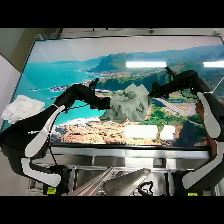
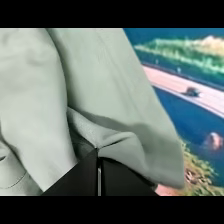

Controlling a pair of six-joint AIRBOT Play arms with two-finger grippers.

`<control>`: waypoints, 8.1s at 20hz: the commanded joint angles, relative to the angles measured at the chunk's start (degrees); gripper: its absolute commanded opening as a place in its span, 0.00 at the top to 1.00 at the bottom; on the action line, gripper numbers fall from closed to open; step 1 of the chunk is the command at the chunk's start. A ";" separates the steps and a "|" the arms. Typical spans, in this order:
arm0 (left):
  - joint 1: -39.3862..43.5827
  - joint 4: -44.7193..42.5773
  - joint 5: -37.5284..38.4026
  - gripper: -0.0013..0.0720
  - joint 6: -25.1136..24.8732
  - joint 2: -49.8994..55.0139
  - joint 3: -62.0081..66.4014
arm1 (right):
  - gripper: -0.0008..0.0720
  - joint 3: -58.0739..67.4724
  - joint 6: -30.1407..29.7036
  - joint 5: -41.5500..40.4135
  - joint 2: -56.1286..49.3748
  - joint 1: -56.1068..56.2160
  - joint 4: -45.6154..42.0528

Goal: Fold the shirts.

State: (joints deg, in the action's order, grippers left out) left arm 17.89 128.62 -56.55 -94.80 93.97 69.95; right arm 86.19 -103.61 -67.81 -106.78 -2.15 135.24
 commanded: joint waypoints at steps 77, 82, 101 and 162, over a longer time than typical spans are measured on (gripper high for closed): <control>-18.91 -23.08 1.97 0.96 7.30 12.11 32.46 | 0.97 -47.30 18.60 4.22 47.76 5.92 -19.04; -18.27 -21.42 -0.07 0.94 8.81 22.05 50.56 | 0.97 -65.16 38.56 22.32 60.24 23.32 -17.92; -27.96 -13.31 -30.14 0.03 -2.82 -10.12 -6.62 | 0.45 -38.53 -22.69 -6.91 26.88 -30.91 -1.05; -35.26 -0.59 -18.95 0.95 1.33 -39.56 35.12 | 0.97 8.20 -26.91 1.62 55.52 -21.49 11.47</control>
State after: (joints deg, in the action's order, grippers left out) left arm -18.55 122.10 -70.17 -91.35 46.96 109.97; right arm 98.15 -131.57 -58.15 -44.14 -24.53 143.44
